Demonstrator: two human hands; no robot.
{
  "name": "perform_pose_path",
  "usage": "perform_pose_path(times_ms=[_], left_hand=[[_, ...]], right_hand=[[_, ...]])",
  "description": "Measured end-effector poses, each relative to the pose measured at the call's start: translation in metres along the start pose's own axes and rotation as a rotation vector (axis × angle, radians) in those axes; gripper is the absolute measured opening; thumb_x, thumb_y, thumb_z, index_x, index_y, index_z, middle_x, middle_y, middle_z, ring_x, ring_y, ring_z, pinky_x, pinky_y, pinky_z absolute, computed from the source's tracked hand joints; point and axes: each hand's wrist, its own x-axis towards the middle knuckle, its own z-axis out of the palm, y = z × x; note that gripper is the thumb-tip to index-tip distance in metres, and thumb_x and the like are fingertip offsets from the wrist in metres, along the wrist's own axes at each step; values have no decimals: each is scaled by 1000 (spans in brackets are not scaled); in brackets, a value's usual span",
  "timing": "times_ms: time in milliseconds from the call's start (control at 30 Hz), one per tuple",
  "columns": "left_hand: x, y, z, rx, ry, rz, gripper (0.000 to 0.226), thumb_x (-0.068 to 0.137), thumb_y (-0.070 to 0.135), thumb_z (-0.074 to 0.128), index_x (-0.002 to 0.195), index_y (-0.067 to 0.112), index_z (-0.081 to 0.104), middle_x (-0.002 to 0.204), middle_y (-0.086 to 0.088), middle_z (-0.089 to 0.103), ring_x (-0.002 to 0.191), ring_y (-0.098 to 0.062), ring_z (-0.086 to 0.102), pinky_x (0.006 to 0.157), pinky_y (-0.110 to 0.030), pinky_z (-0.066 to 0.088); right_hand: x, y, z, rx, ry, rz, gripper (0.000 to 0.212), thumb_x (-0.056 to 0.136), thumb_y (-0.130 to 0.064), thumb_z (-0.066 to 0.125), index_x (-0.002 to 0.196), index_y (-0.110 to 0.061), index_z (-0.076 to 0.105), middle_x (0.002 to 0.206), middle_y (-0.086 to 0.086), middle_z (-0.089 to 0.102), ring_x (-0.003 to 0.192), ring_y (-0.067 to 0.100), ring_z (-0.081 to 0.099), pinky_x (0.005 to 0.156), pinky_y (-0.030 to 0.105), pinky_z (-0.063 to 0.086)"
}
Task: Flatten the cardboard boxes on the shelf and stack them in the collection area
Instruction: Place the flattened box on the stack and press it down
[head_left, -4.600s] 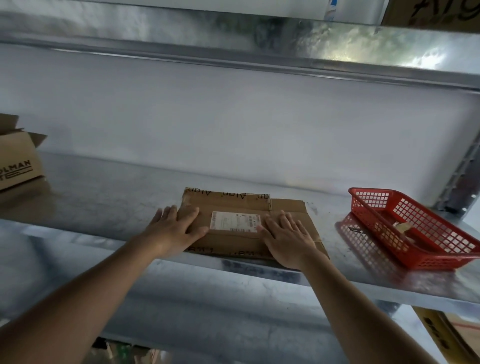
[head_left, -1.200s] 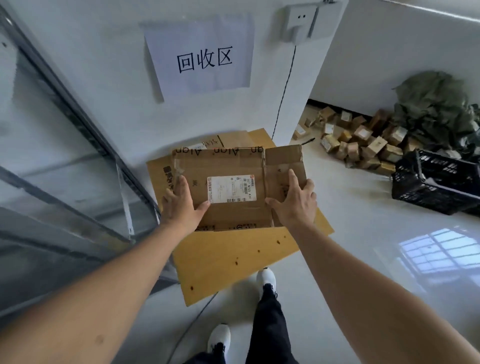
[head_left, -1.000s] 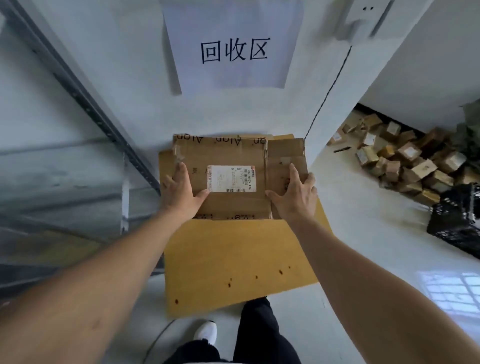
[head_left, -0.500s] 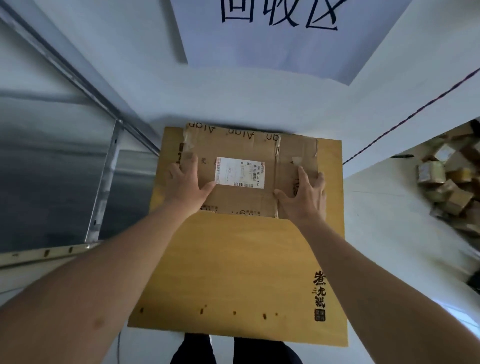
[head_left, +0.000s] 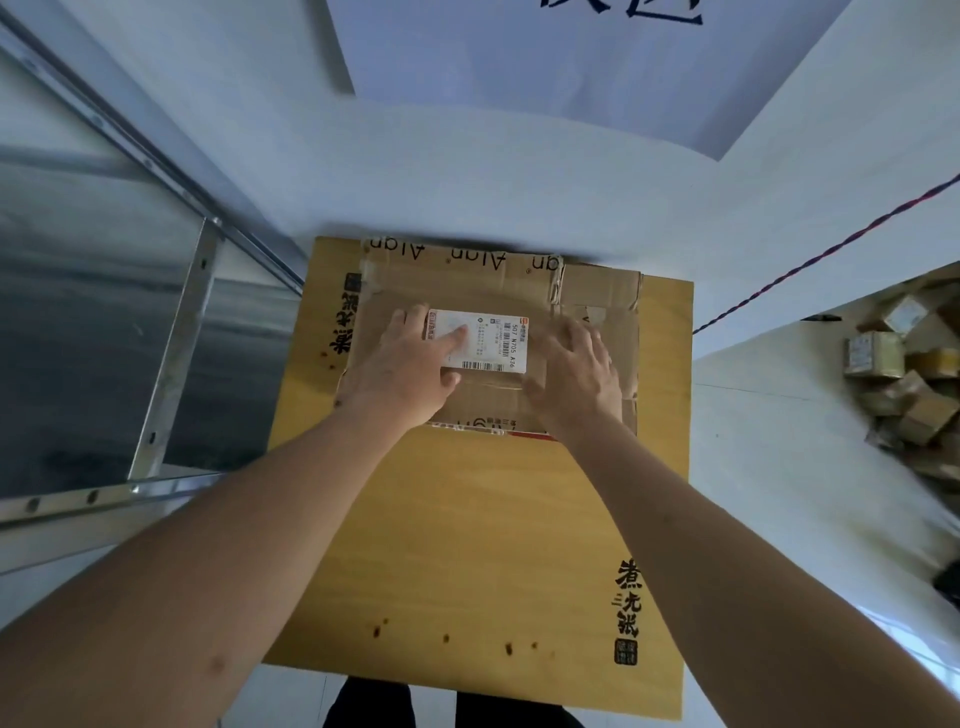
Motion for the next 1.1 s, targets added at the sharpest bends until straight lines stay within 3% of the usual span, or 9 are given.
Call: perform_pose_path(times_ms=[133, 200, 333, 567, 833, 933, 1100], left_hand=[[-1, 1, 4, 44, -19, -3, 71, 99, 55, 54, 160, 50, 18, 172, -5, -1, 158, -38, 1, 118, -55, 21], [-1, 0, 5, 58, -22, -7, 71, 99, 56, 51, 160, 50, 14, 172, -5, -2, 158, -39, 0, 118, -54, 16], [-1, 2, -6, 97, -73, 11, 77, 99, 57, 53, 162, 47, 10, 172, -7, -2, 158, -40, 3, 121, -59, 20], [-32, 10, -47, 132, 72, 120, 69, 102, 45, 54, 163, 28, 24, 167, -11, 26, 154, -33, 24, 126, -54, 24], [-124, 7, -100, 147, 210, 242, 63, 104, 47, 45, 159, 18, 33, 162, -5, 40, 153, -25, 32, 126, -55, 19], [-171, 3, -119, 127, 230, 249, 64, 104, 48, 44, 159, 19, 32, 165, -6, 33, 155, -26, 27, 122, -56, 31], [-255, -3, -147, 176, 295, 301, 60, 105, 45, 46, 158, 18, 36, 164, -7, 37, 150, -25, 36, 120, -53, 36]], right_hand=[[2, 2, 5, 29, -55, 31, 55, 96, -44, 68, 145, -38, 43, 164, 7, 19, 156, 35, 13, 120, 55, 34], [3, 2, 5, 12, -56, 28, 56, 96, -44, 68, 144, -36, 41, 163, 7, 19, 156, 36, 12, 120, 55, 34], [-1, -8, -1, -1, -55, 48, 53, 96, -37, 69, 142, -28, 46, 160, 12, 22, 155, 38, 9, 121, 53, 33], [-30, -32, -32, 55, 28, -113, 53, 103, -38, 57, 153, -25, 44, 164, 9, 32, 155, 31, 23, 125, 50, 25], [-124, -71, -76, 60, 62, -188, 59, 107, -53, 40, 160, -29, 33, 169, 4, 26, 157, 26, 18, 126, 42, 16], [-170, -87, -90, 56, 105, -202, 59, 107, -54, 39, 160, -30, 33, 169, 4, 25, 157, 25, 18, 125, 42, 18], [-250, -115, -102, 17, 189, -227, 59, 106, -56, 40, 158, -30, 36, 169, 4, 26, 157, 26, 20, 125, 43, 19]])
